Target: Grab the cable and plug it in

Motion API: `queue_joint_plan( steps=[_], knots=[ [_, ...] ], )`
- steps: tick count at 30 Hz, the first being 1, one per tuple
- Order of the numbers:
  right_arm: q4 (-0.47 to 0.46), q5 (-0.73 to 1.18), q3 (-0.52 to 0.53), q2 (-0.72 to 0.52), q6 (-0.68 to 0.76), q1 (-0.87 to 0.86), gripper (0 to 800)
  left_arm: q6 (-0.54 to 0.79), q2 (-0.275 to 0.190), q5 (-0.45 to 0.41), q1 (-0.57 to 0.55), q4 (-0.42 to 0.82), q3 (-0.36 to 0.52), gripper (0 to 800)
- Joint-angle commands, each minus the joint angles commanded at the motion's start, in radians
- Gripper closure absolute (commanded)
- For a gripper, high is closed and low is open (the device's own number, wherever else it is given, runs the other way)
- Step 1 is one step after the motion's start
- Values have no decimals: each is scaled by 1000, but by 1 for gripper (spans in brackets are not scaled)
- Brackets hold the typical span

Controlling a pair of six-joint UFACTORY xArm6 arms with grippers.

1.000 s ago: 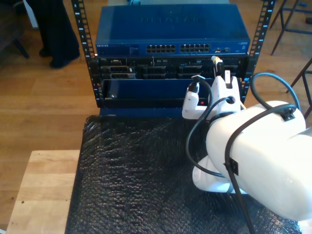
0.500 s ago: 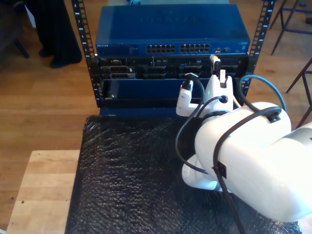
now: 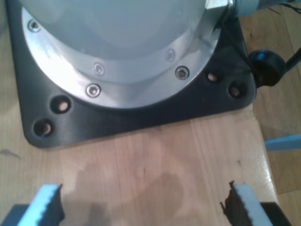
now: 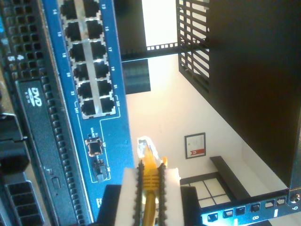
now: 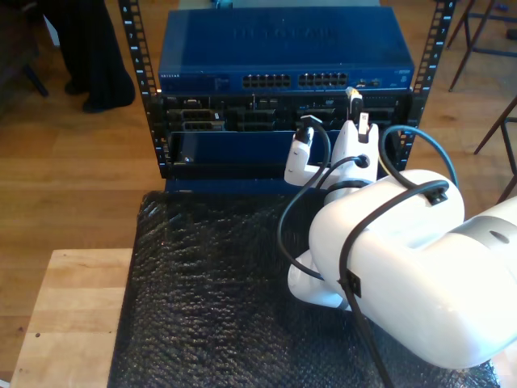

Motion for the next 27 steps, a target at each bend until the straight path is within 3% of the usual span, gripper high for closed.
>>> queue_joint_plan(
  steps=[27],
  knots=[
    [31,18,-87,51,-32,0,800,0,2,0,2,0,0,0]
  ],
)
